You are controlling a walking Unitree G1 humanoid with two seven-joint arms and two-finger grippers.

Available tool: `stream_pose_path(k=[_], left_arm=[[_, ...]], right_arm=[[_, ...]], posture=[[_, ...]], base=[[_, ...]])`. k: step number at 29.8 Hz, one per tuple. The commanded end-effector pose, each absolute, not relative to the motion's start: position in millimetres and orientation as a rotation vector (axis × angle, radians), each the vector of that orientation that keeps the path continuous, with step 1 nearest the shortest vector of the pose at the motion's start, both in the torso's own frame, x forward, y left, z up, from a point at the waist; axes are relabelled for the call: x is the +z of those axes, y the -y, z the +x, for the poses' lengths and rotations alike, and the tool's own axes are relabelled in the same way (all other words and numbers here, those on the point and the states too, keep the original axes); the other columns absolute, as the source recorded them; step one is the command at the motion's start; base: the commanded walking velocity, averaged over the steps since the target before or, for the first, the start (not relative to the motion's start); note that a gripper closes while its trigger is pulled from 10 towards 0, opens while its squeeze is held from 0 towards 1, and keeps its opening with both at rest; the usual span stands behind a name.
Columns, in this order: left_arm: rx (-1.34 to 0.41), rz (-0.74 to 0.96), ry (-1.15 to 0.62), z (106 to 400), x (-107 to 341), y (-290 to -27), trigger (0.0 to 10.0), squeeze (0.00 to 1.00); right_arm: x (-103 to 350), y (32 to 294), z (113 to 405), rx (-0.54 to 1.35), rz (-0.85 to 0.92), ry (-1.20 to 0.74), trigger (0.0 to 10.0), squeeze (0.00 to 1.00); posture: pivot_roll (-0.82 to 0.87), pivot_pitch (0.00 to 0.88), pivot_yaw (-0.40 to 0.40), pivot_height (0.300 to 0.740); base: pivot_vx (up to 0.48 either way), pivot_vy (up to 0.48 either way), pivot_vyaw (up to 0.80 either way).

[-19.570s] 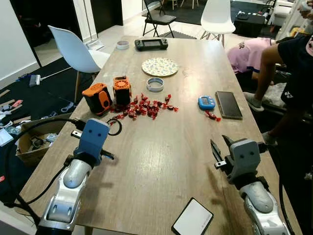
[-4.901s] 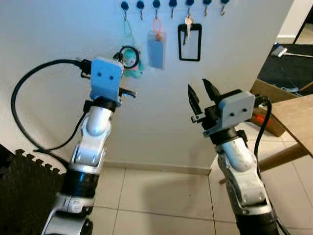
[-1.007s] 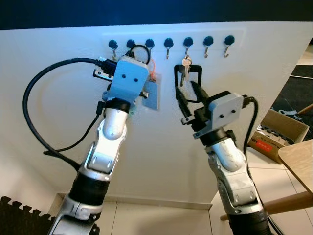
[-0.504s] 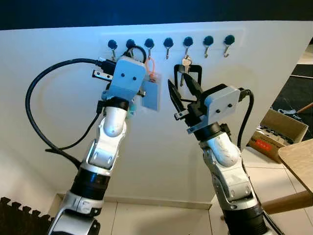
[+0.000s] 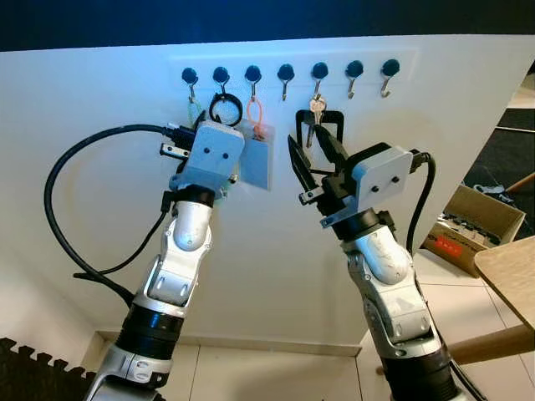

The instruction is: Hang keys on a hook

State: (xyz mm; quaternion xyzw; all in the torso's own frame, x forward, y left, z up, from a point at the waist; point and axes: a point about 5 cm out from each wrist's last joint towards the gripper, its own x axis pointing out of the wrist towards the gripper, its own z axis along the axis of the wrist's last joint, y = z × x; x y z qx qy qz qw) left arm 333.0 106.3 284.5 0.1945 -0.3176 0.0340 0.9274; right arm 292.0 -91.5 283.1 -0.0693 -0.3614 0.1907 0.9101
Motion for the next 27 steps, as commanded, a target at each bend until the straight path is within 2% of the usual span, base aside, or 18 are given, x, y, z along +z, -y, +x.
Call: stream_pose_path(k=[1,2,3,12,16,20,22,27], left_arm=[[0.081,0.396,0.66,331.8,285.5,-108.4,10.0,1.0],[0.076,0.393,0.664,331.0,286.0,-107.7,10.0,1.0],[0.075,0.387,0.681,326.8,287.3,-108.1,10.0,0.0],[0.036,0.386,0.683,294.9,274.0,-118.1,10.0,0.0],[-0.055,0.375,0.588,278.1,255.9,-116.0,10.0,0.0],[-0.112,0.355,0.54,275.1,248.0,-108.5,10.0,0.0],[-0.121,0.29,0.489,279.0,245.3,-104.9,10.0,0.0],[-0.118,0.238,0.431,287.4,246.4,-102.6,10.0,0.0]], right_arm=[[283.8,89.3,291.1,0.406,-0.137,0.747,10.0,0.0],[283.8,89.3,291.1,0.407,-0.137,0.747,10.0,0.0],[283.8,89.5,290.9,0.406,-0.137,0.747,10.0,0.0],[273.7,98.9,289.3,0.38,-0.142,0.708,10.0,0.0],[252.5,118.9,292.0,0.293,-0.158,0.626,10.0,0.0],[244.4,132.9,295.8,0.231,-0.156,0.59,10.0,0.0],[242.6,137.3,298.1,0.215,-0.173,0.582,10.0,0.0],[239.5,134.3,299.2,0.251,-0.203,0.573,10.0,0.0]], posture=[[0.0,0.172,0.075,0.74],[0.0,0.172,0.075,0.74],[0.01,0.17,0.075,0.74],[0.03,0.165,0.063,0.74],[0.05,0.151,0.041,0.74],[0.06,0.141,0.032,0.74],[0.06,0.138,0.029,0.74],[0.05,0.126,0.02,0.74]], base=[[0.0,0.0,0.0],[0.0,0.0,0.0],[0.0,0.0,0.0],[0.0,0.0,0.0],[0.0,0.0,0.0],[0.0,0.0,0.0],[0.0,0.0,0.0],[0.0,0.0,0.0]])
